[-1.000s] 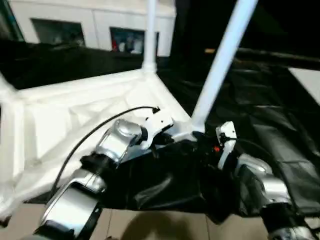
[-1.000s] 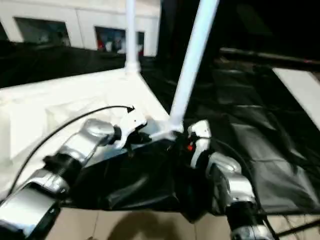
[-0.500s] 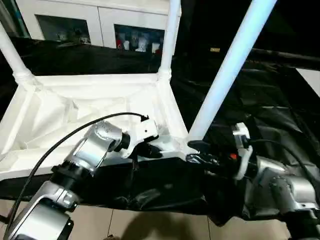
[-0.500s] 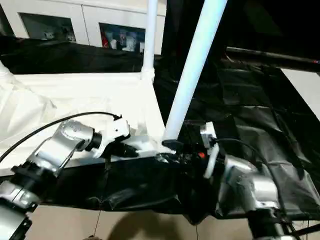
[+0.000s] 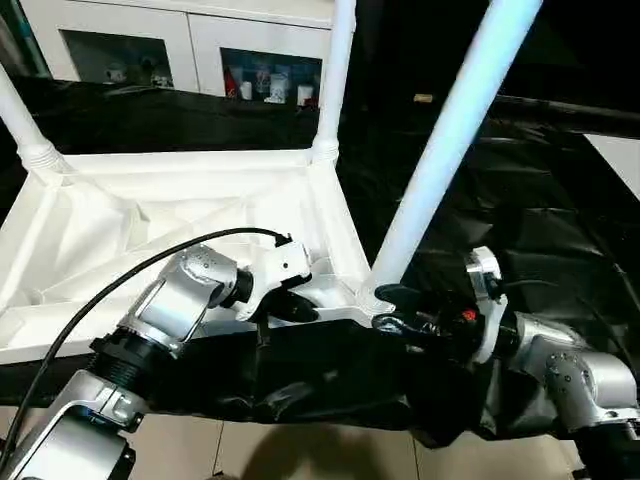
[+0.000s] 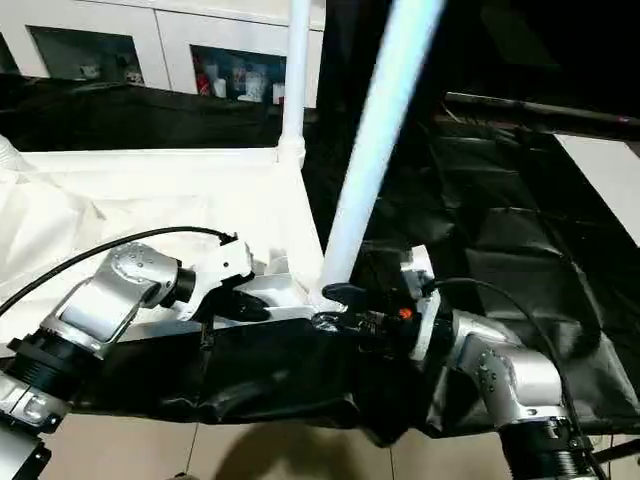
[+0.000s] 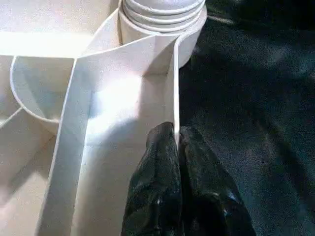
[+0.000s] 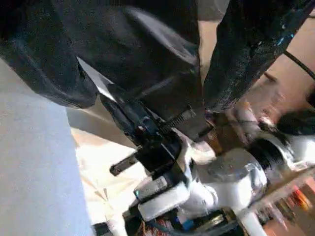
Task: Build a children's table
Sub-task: Rotate leg to tighten
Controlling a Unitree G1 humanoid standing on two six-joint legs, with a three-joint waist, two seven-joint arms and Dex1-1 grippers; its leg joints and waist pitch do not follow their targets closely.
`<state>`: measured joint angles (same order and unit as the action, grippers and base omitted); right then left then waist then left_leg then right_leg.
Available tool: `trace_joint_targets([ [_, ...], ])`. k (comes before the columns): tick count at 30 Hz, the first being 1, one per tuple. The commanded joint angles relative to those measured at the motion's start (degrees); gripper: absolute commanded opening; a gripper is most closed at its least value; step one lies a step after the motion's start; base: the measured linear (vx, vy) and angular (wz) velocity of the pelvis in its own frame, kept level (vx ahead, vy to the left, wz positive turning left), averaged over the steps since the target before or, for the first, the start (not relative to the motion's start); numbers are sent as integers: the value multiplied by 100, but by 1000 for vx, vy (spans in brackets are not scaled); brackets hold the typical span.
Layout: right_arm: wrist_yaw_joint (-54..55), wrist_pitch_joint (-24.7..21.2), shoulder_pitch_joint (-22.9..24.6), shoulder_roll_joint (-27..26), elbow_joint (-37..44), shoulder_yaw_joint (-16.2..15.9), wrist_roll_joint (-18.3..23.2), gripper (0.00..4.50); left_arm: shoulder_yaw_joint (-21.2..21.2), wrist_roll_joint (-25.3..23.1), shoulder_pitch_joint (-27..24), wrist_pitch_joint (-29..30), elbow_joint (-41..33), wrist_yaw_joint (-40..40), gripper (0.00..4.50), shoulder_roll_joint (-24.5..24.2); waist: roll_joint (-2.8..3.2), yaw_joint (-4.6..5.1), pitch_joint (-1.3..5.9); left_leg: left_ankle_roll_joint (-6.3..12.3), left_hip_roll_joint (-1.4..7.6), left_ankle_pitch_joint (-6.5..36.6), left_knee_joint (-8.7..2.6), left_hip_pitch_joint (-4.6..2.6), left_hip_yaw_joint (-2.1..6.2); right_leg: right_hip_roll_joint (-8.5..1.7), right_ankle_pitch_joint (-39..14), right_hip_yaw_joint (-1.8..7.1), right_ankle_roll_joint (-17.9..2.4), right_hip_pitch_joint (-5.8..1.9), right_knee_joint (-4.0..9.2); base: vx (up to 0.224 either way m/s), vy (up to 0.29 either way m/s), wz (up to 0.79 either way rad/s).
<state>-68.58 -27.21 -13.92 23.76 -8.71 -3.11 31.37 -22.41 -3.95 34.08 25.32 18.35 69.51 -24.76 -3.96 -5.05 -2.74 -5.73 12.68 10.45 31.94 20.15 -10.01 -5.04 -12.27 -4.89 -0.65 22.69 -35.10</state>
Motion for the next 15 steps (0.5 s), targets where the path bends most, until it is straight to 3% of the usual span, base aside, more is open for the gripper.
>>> trace_joint_targets([
  [1, 614, 541, -134, 1, -286, -10, -598, 399, -349, -8, -220, 140, 14, 203, 0, -16, 13, -22, 255, 249, 75, 613, -304, 10, -25, -310, -345, 286, -1222, -322, 377, 0, 0, 0],
  [3, 704, 662, -173, -40, -343, -12, -676, 399, -348, -8, -215, 141, 11, 200, 0, -15, 14, -3, 233, 206, 70, 735, -324, 22, -21, -304, -622, 280, -1144, -315, 410, 0, 0, 0],
  [4, 931, 931, -275, -121, -458, -10, -855, 399, -340, -9, -197, 136, 24, 191, 0, -12, 15, 12, 228, 152, 75, 906, -335, 12, -11, -320, -994, 287, -1049, -308, 444, 0, 0, 0],
  [7, 1022, 1100, -317, -133, -521, -36, -984, 399, -330, -15, -186, 125, 40, 167, 0, -6, 10, 62, 235, 109, 74, 961, -347, 32, 8, -308, -1159, 282, -964, -312, 457, 0, 0, 0],
  [9, 1012, 1129, -316, -103, -501, -66, -1024, 399, -311, -19, -171, 108, 65, 138, 0, 1, -1, 73, 236, 126, 74, 968, -339, 17, 1, -304, -1120, 285, -977, -296, 456, 0, 0, 0],
  [15, 571, 1181, 80, 264, -134, -25, -992, 399, -300, -3, -160, 103, 76, 150, 0, -33, 21, 45, 269, 306, 71, 632, -292, 6, -18, -280, -240, 294, -1229, -320, 373, 0, 0, 0],
])
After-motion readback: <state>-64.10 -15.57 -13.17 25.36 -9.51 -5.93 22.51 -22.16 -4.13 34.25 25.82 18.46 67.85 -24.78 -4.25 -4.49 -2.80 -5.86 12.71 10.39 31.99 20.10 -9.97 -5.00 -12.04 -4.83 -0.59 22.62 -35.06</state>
